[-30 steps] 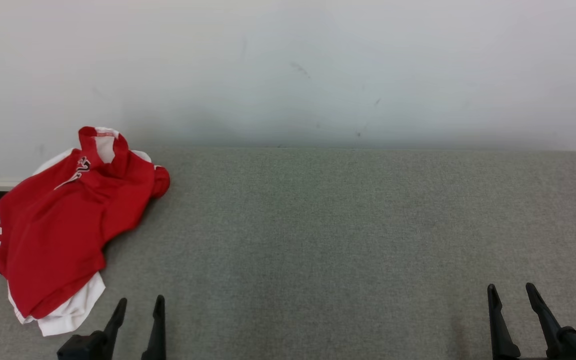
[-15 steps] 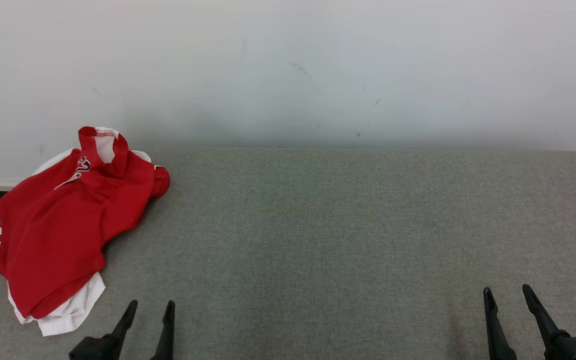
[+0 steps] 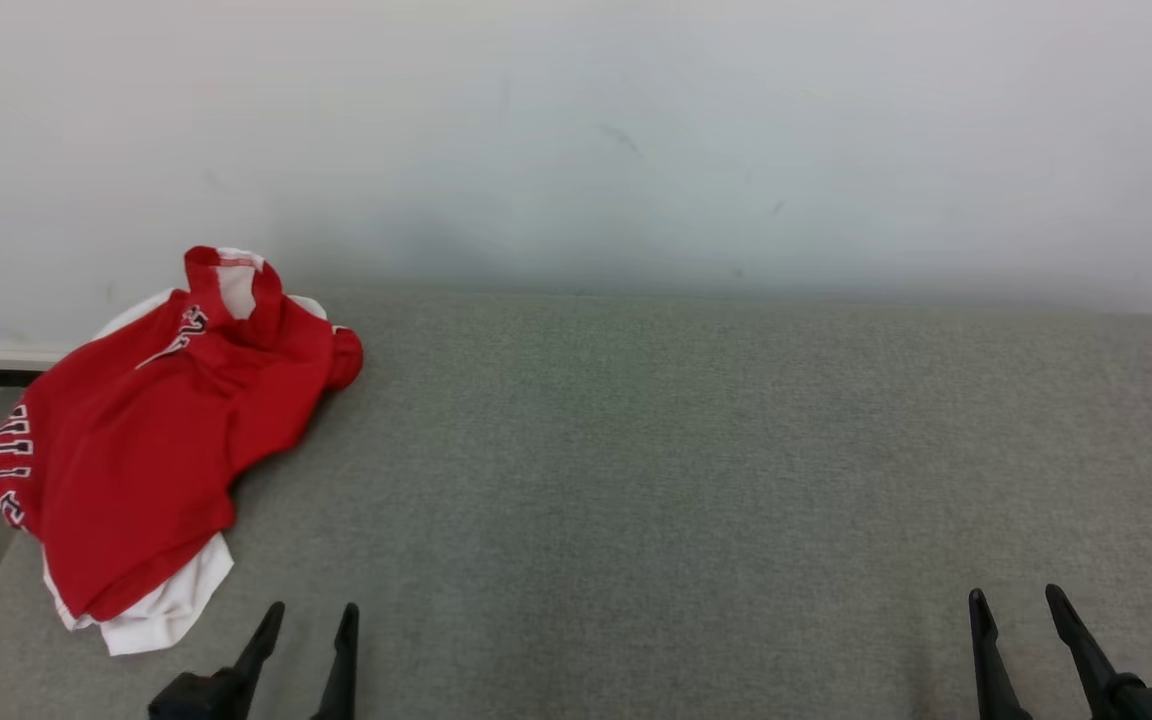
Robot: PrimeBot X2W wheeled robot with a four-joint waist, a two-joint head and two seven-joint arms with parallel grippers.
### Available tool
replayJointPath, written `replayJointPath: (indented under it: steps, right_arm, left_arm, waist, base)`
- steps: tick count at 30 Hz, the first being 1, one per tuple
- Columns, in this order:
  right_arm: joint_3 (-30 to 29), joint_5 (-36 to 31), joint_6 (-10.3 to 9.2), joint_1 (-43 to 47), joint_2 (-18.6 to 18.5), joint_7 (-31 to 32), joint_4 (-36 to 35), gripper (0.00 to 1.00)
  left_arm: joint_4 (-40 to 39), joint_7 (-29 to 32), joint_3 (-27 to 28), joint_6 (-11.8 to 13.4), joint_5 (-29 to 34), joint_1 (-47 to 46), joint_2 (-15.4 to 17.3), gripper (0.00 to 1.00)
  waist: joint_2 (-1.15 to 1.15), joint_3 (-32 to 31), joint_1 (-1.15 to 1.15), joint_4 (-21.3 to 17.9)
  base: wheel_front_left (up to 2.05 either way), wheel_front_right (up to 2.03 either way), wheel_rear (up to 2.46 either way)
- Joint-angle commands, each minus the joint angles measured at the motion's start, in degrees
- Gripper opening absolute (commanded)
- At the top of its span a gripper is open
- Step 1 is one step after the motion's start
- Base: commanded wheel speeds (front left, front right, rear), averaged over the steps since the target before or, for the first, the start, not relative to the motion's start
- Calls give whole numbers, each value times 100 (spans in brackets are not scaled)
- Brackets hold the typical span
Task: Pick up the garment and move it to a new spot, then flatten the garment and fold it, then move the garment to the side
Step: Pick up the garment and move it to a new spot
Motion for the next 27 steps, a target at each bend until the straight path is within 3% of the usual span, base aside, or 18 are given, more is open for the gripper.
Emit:
replayJointPath:
  steps: [1, 17, 27]
  right_arm:
    - [-29, 38, 4, 92, -27, 2, -8, 100]
    - [270, 129, 4, 82, -23, 2, 146, 100]
    - [510, 172, 3, -68, -6, 3, 180, 100]
  left_arm:
    - [5, -5, -12, -12, -2, -33, 17, 100]
    - [69, -5, 158, -2, 8, 189, 89, 100]
    - [-41, -5, 328, 1, -56, 181, 123, 100]
  waist:
    - [0, -10, 0, 160]
    - [0, -178, 0, 1814]
    - [0, -70, 0, 2045]
  base:
    - [0, 0, 0]
    - [0, 0, 0]
    - [0, 0, 0]
